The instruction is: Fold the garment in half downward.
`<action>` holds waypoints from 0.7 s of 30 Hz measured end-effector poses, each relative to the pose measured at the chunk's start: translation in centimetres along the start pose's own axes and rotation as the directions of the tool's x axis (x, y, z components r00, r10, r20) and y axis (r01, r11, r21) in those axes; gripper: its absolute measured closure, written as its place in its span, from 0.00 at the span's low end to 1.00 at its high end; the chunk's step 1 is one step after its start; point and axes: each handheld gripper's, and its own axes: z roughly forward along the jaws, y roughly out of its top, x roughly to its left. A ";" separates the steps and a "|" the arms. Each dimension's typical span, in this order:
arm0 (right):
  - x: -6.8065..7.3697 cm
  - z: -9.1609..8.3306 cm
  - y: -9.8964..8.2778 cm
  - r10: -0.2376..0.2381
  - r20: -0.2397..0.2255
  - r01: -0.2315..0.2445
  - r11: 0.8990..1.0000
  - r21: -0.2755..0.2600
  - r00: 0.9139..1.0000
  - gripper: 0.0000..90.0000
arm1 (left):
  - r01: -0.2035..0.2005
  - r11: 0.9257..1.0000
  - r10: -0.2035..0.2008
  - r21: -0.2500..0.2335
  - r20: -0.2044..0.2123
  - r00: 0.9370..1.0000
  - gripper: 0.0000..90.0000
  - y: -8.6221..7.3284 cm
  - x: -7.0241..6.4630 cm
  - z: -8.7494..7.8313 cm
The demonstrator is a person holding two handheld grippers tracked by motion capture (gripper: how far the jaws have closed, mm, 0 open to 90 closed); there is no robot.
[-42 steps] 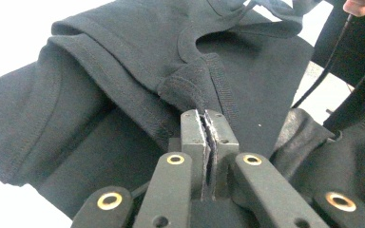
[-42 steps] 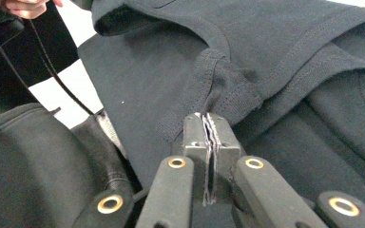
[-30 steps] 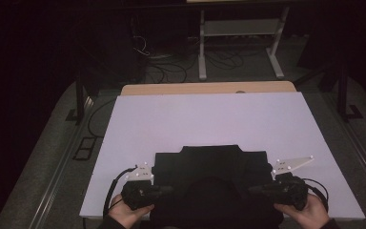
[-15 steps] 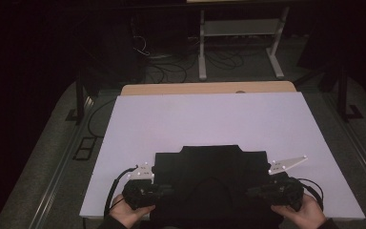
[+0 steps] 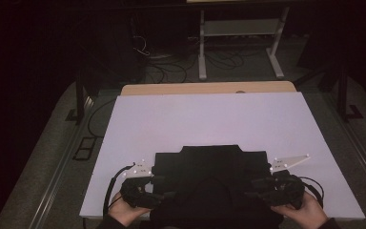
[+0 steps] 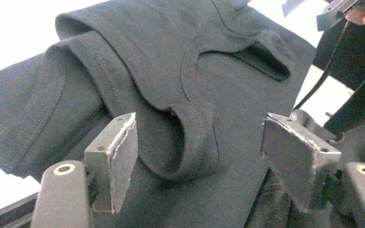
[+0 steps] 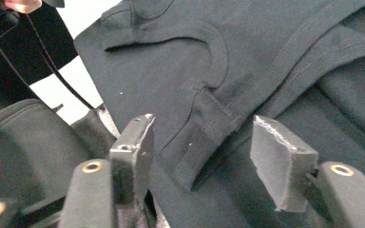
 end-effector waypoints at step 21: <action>-2.0 -2.6 3.6 -0.063 0.115 0.066 0.997 -0.026 0.991 0.00 | 0.023 0.996 -0.021 -0.082 0.013 1.000 0.00 2.7 3.1 -1.9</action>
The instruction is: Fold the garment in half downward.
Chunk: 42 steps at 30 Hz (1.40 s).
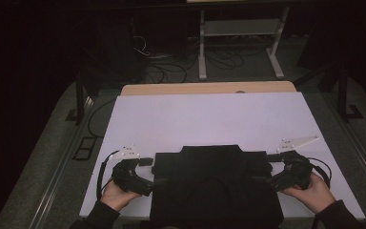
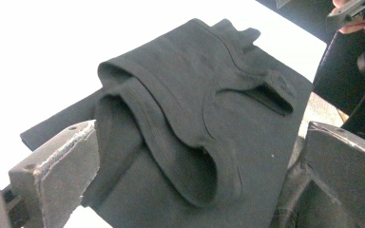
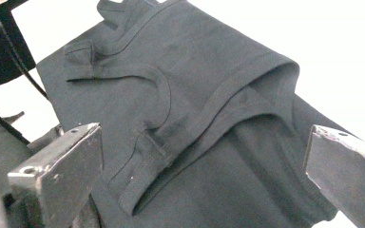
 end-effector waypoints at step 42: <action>-5.5 0.6 1.4 0.062 0.086 -0.052 0.992 -0.115 0.994 0.01 | 0.011 0.999 -0.014 -0.041 -0.073 0.997 0.00 2.2 5.7 2.5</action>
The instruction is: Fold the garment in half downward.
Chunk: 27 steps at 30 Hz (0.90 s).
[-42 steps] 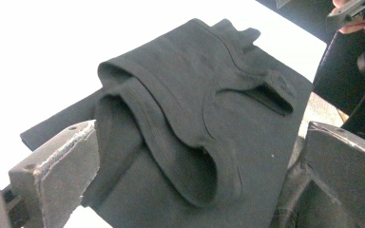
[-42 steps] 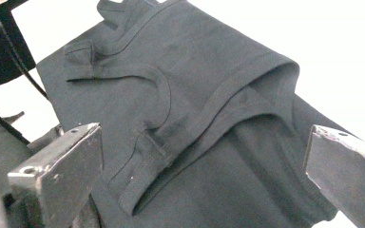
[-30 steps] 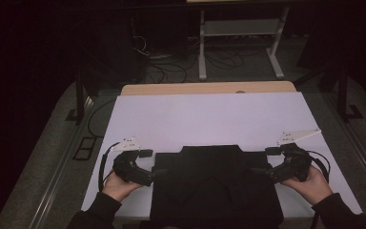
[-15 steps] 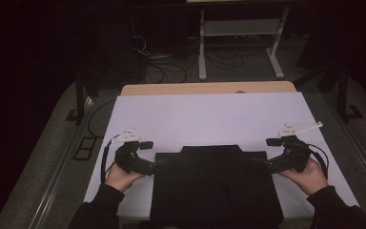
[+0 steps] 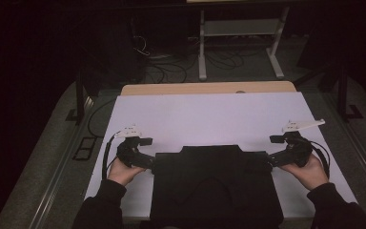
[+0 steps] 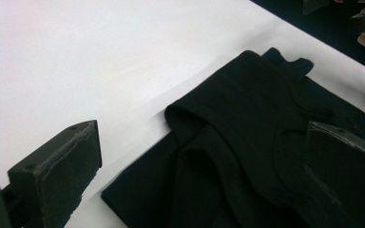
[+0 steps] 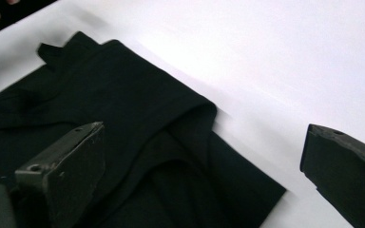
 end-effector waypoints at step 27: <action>-3.3 1.7 -1.5 0.017 0.046 -0.019 0.999 0.037 0.999 0.07 | 0.048 0.998 -0.046 0.042 -0.043 0.998 0.00 -2.4 3.4 1.1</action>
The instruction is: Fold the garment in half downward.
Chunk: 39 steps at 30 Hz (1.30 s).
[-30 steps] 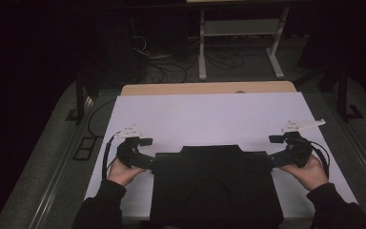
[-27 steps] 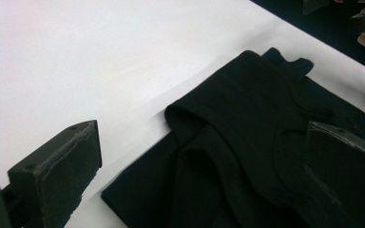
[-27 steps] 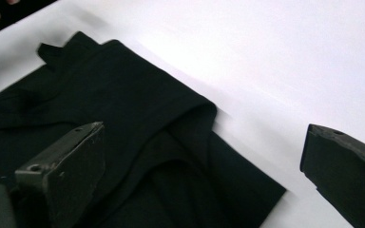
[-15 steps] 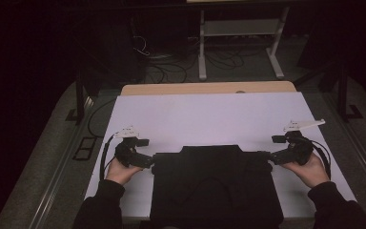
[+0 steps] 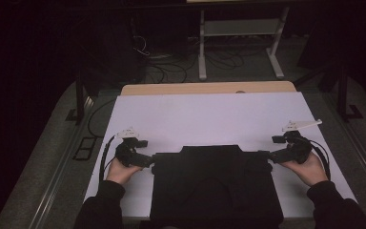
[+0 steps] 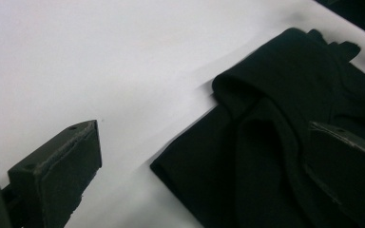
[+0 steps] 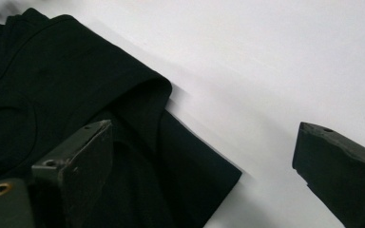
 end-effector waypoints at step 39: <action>-2.1 2.0 -0.9 0.008 -0.025 -0.005 0.995 0.096 1.000 0.33 | -0.039 0.996 0.039 0.075 -0.001 0.999 0.41 -0.4 1.4 1.1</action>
